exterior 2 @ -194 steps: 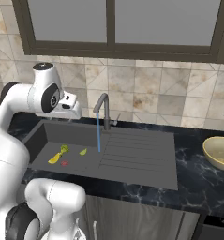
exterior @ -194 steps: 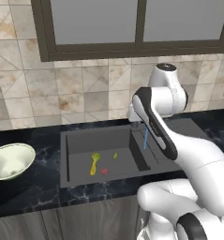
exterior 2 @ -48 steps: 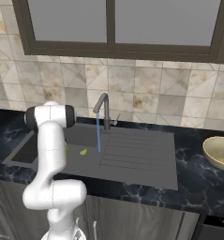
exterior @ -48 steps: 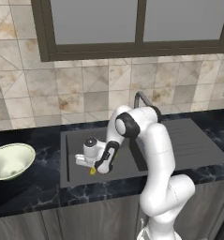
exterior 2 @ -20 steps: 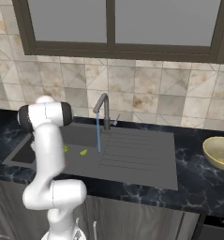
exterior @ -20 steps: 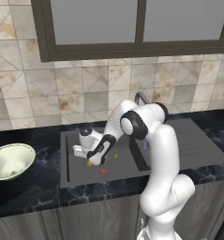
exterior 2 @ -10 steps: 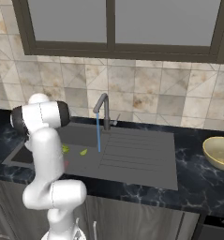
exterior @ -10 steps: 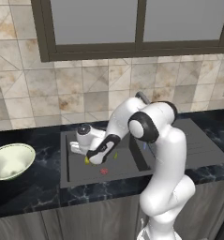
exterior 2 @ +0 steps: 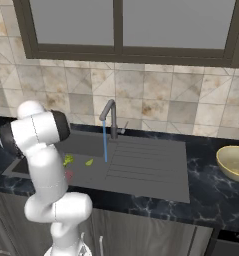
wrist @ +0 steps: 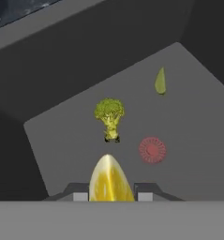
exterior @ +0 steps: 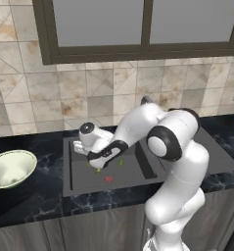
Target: Pick the lemon wedges from the sink and place them in one bowl. Place the broccoli in the other bowl. Then turn off the sink faucet.
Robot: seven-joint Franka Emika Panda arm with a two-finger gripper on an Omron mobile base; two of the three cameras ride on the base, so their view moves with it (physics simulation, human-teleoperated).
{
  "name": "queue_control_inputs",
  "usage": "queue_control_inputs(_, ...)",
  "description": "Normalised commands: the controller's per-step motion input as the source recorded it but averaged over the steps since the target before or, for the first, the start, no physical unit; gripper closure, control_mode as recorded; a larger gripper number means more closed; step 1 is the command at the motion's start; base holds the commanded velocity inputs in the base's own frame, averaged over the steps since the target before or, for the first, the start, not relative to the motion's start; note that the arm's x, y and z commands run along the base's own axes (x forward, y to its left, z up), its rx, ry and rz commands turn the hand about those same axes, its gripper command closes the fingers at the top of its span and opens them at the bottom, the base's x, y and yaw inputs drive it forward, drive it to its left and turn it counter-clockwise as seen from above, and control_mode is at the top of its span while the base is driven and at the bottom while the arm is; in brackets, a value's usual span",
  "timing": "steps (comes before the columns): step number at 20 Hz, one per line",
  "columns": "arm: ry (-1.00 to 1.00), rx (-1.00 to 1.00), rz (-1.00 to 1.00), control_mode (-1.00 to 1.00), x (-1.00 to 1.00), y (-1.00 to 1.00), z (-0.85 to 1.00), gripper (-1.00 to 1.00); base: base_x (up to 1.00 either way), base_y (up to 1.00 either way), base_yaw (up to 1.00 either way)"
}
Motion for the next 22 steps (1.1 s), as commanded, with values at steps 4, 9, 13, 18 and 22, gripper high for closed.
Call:
queue_control_inputs(4,0.00,0.00,-0.08,-1.00,-0.12,0.00,0.72,1.00,0.00,0.00,0.00)
queue_control_inputs(9,0.00,0.00,-0.05,-1.00,-0.09,0.00,0.72,1.00,0.00,0.00,0.00)
queue_control_inputs(13,0.03,0.00,-0.01,-1.00,-0.03,0.08,0.66,1.00,0.00,0.00,0.00)
queue_control_inputs(18,0.12,0.04,0.00,-1.00,0.00,0.21,0.57,1.00,0.00,0.00,0.00)
queue_control_inputs(22,0.04,0.07,0.00,-1.00,-0.02,0.35,0.29,1.00,0.00,0.00,0.00)
